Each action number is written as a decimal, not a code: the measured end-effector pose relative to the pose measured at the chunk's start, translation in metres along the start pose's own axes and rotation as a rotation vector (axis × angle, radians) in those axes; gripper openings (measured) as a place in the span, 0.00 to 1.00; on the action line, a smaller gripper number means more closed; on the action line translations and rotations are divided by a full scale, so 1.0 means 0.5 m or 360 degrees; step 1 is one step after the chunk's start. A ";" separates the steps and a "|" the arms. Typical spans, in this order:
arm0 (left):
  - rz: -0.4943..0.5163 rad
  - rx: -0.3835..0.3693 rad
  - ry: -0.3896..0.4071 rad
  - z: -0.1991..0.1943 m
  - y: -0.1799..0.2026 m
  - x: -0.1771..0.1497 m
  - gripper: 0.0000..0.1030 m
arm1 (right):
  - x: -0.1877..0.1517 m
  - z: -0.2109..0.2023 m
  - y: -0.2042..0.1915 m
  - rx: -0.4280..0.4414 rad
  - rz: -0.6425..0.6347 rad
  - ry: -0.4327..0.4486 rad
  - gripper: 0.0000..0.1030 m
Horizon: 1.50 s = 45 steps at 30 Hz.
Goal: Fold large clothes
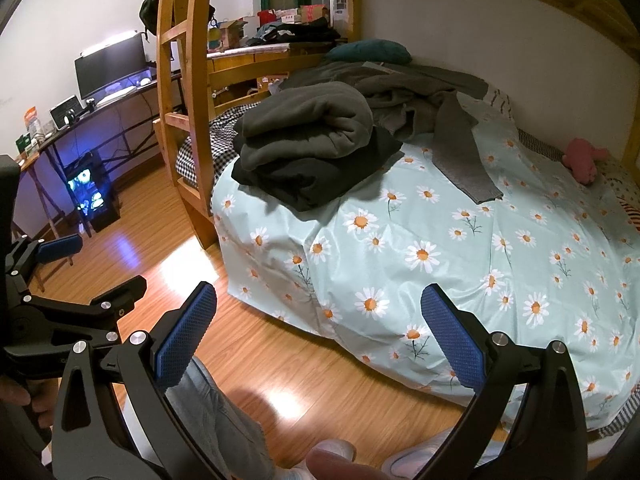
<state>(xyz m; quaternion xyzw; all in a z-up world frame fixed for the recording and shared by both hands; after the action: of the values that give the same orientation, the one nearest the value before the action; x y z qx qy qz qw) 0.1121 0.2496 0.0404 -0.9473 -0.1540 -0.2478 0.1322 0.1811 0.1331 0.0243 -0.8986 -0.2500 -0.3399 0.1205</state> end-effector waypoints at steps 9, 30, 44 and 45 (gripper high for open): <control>0.0013 0.0004 0.0005 0.004 0.000 0.002 0.96 | 0.003 0.001 0.004 0.0006 -0.0002 0.0000 0.98; -0.0011 -0.0133 -0.0054 0.022 -0.021 0.000 0.96 | 0.004 0.000 0.007 0.0005 -0.0004 -0.0001 0.98; 0.0006 -0.0053 -0.0036 0.021 -0.018 0.015 0.96 | 0.006 0.002 0.011 0.0008 -0.0005 -0.0003 0.98; 0.0008 -0.0056 -0.0033 0.021 -0.018 0.015 0.96 | 0.005 0.001 0.011 0.0008 -0.0005 -0.0004 0.98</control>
<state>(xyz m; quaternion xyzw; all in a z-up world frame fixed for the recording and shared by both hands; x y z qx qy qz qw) 0.1195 0.2628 0.0370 -0.9524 -0.1487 -0.2404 0.1144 0.1861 0.1295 0.0254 -0.8983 -0.2524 -0.3385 0.1218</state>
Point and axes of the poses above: each gripper's, at about its wrist camera, not at the fingertips, and z roughly the way its jaws point, y to its right, x to its top, the point moved 5 cm from there along z, roughly the way its jaws point, and after that the axes turned 9 degrees about -y, right-handed, at the moved point
